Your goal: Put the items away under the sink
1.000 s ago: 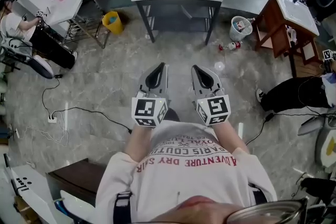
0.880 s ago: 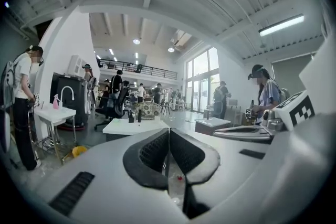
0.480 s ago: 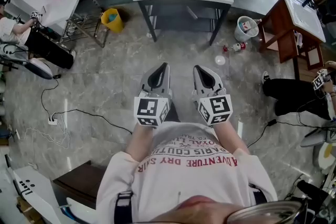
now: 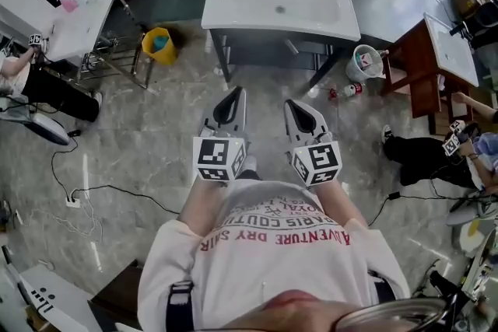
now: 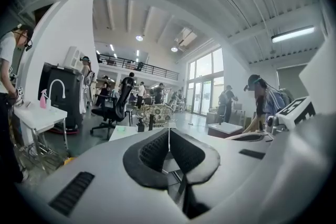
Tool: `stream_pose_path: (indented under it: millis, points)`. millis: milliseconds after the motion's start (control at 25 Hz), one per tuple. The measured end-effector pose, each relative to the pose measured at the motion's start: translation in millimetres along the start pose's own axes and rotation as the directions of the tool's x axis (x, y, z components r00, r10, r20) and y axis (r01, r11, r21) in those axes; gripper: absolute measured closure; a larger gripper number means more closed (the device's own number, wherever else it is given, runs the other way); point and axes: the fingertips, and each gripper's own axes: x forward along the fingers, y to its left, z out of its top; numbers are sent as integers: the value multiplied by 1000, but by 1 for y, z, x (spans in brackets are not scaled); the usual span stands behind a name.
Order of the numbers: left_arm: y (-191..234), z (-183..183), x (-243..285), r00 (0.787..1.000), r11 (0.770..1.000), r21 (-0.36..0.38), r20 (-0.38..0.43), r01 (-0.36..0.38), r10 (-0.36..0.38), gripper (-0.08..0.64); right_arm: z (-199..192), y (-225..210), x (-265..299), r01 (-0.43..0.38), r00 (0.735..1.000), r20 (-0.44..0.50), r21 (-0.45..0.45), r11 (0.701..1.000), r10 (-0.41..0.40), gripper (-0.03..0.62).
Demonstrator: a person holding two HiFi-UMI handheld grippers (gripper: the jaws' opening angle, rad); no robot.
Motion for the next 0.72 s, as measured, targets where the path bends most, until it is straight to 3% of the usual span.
stream_pose_path:
  millis: [200,360,720]
  points:
    - [60,13,42,1000,1000,18,-4,15,-15,534,12,-9,68,28,1000,-8,-18,999,-28,575]
    - [93,3,58,999,1000,-7,-33,-9,9,534,14,-15,104,23,999,-25,-20,1000,-24,575]
    - [157,-11,112,992,993,-19,-59,-115,113,532,12,-55,195,-12,1000,-17,-1,1000,12,575]
